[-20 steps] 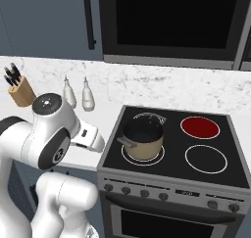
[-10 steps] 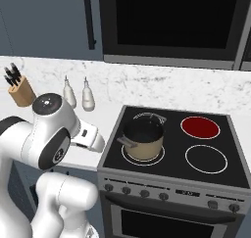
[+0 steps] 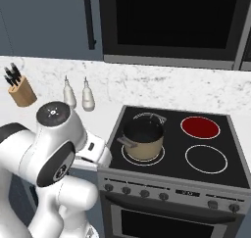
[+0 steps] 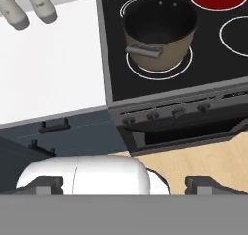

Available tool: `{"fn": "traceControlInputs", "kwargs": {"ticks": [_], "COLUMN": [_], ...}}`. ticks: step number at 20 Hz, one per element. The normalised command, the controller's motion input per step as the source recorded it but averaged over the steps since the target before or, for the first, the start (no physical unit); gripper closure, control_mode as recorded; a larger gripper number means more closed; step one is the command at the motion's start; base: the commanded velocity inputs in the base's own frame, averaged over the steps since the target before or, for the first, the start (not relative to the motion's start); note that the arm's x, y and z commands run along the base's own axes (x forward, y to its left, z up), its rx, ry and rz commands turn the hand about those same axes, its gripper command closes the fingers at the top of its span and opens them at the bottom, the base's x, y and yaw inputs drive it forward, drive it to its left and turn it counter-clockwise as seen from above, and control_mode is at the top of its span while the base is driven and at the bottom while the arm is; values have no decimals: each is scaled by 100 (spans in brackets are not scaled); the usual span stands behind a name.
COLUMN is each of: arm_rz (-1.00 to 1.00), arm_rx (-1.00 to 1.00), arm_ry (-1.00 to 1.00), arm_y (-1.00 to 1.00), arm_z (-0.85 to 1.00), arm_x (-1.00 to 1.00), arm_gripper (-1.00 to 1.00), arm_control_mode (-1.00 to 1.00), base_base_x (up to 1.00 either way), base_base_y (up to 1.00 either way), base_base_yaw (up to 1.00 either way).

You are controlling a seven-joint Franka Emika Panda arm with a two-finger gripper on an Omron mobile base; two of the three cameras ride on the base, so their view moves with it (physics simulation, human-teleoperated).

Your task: Turn off the rear right burner of the stove.

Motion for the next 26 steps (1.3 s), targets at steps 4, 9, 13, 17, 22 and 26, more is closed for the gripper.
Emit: {"fn": "traceControlInputs", "kwargs": {"ticks": [4,9,13,17,22,26], "arm_rz": [-11,-13,-4,-3,-3,-1], "arm_rx": [10,2,8,24,36,33], "arm_ry": [-13,-11,-28,-28,-19,-15], "arm_y": [-91,-69,-7,0,0,9], "arm_z": [-38,-41,-26,-30,-23,-19], "arm_x": [-100,-70,-17,0,7,12], "arm_gripper": [-100,-100,-100,-100,-100,-100], "arm_control_mode": [-100,-100,-100,-100,-100,-100], "base_base_x": [0,0,0,0,0,0], "base_base_y": [0,0,0,0,0,0], "base_base_yaw": [0,0,0,0,0,0]}}
